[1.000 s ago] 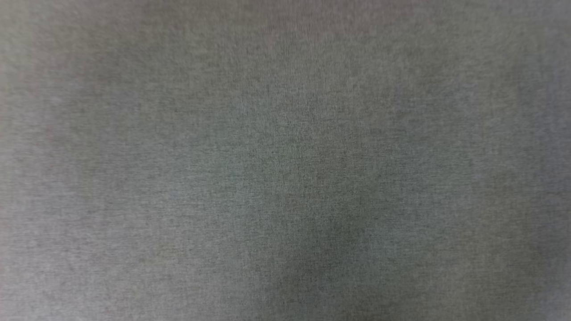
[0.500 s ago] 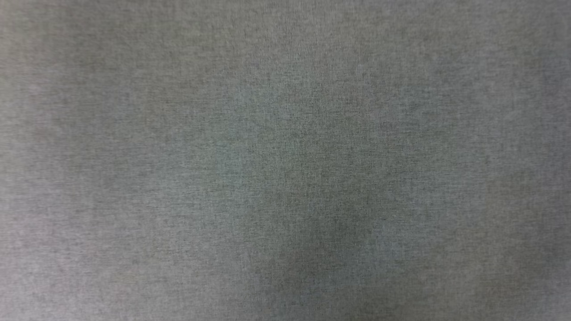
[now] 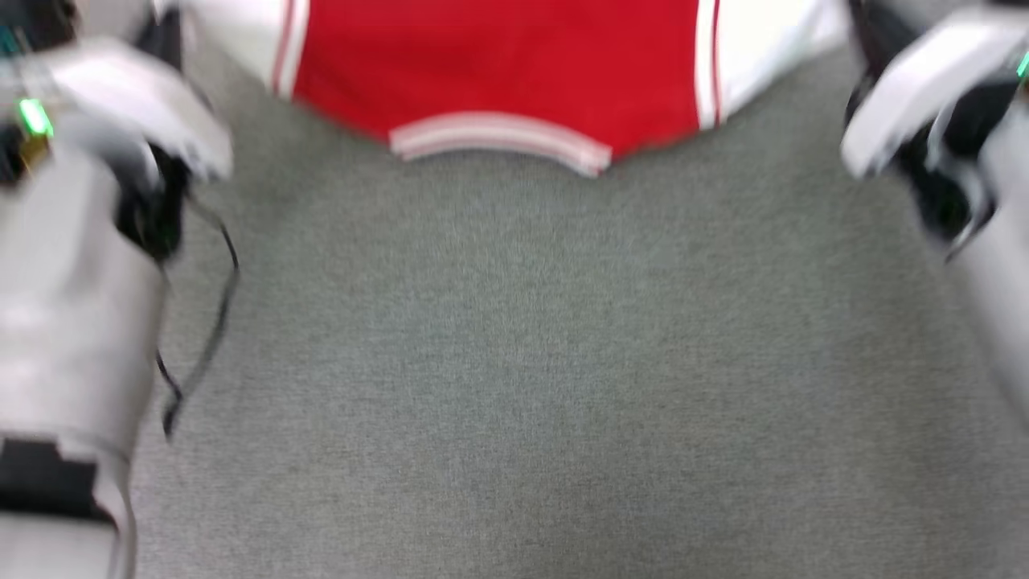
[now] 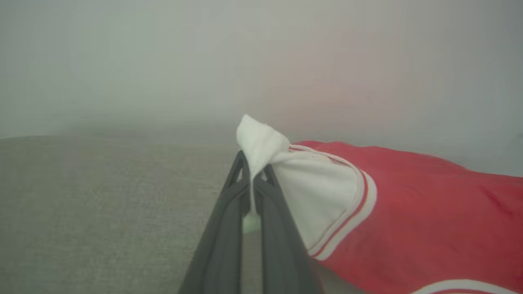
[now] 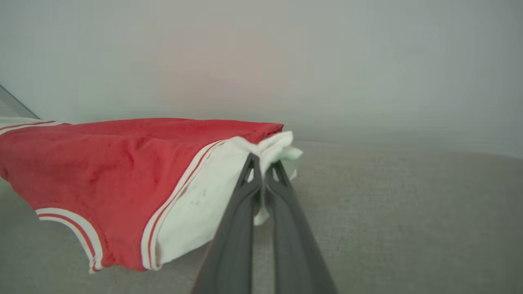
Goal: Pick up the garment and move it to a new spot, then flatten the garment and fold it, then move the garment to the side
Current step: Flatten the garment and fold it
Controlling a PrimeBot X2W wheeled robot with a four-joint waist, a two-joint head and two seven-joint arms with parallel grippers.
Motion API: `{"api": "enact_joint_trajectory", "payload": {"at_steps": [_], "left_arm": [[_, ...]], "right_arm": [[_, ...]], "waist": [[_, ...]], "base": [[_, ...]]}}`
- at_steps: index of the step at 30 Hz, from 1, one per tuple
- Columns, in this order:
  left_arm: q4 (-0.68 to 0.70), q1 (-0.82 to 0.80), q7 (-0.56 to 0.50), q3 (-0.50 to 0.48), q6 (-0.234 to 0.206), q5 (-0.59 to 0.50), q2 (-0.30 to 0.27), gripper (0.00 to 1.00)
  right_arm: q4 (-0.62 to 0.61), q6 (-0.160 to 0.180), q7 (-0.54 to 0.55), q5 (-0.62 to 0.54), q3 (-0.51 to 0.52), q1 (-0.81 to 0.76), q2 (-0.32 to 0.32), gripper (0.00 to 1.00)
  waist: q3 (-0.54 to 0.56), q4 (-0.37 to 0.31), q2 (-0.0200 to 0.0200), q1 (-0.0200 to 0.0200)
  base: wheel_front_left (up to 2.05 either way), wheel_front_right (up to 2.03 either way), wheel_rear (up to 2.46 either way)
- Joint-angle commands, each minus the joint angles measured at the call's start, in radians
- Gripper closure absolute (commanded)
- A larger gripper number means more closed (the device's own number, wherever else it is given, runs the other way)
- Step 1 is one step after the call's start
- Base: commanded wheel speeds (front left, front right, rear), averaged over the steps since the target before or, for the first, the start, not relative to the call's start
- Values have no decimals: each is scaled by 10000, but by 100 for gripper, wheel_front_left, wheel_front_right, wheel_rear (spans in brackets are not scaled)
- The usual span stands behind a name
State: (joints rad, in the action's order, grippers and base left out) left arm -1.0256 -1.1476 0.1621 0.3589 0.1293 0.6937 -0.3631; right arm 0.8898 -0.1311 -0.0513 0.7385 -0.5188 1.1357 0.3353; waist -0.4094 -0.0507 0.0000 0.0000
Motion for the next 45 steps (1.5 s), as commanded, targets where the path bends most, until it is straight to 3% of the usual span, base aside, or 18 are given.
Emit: {"api": "enact_joint_trajectory", "payload": {"at_steps": [1,8,14,23,29,33,34,35,36,42,45], "left_arm": [[119,663,103,29,11,167,34,100],[1068,3636,584,-54,-16,662,-289,100],[2698,6266,671,-211,-678,908,-532,100],[6690,10301,-185,-562,-2596,1253,-1350,100],[9284,12478,-1304,-517,-3973,1265,-1991,100],[10333,13242,-1716,-418,-4455,1265,-2155,100],[10494,13313,-1751,-367,-4515,1237,-2128,100],[10633,13355,-1739,-328,-4549,1215,-2075,100],[10734,13358,-1689,-284,-4578,1170,-2020,100],[11245,13085,-1388,-110,-4639,975,-1753,100],[11486,12809,-1274,-74,-4614,803,-1728,100]], "right_arm": [[-166,7,-101,133,-112,-603,109,100],[-1292,7,-700,727,-196,-3519,528,100],[-2422,7,-769,696,235,-5889,950,100],[-3925,10,106,-66,1806,-9225,1001,100],[-5248,12,1481,-1053,3369,-11493,709,100],[-6189,12,2678,-1676,4280,-12593,170,100],[-6432,12,2908,-1781,4435,-12735,-60,75],[-6669,10,3058,-1949,4625,-12838,-222,25],[-6851,12,3201,-2095,4819,-12927,-325,0],[-7859,6,3017,-2555,6105,-12050,-1033,0],[-7729,7,2914,-2654,6654,-11041,-1160,0]], "waist": [[969,-20,0,0],[2247,-71,0,0],[2967,-138,0,0],[3436,-122,0,0],[3639,-20,0,0],[3655,86,0,0],[3675,110,0,0],[3694,151,0,0],[3713,200,0,0],[3653,541,0,0],[3339,789,0,0]], "base": [[0,0,0],[0,0,0],[0,0,0],[0,0,0],[0,0,0],[0,0,0],[0,0,0],[0,0,0],[0,0,0],[0,0,0],[0,0,0]]}}
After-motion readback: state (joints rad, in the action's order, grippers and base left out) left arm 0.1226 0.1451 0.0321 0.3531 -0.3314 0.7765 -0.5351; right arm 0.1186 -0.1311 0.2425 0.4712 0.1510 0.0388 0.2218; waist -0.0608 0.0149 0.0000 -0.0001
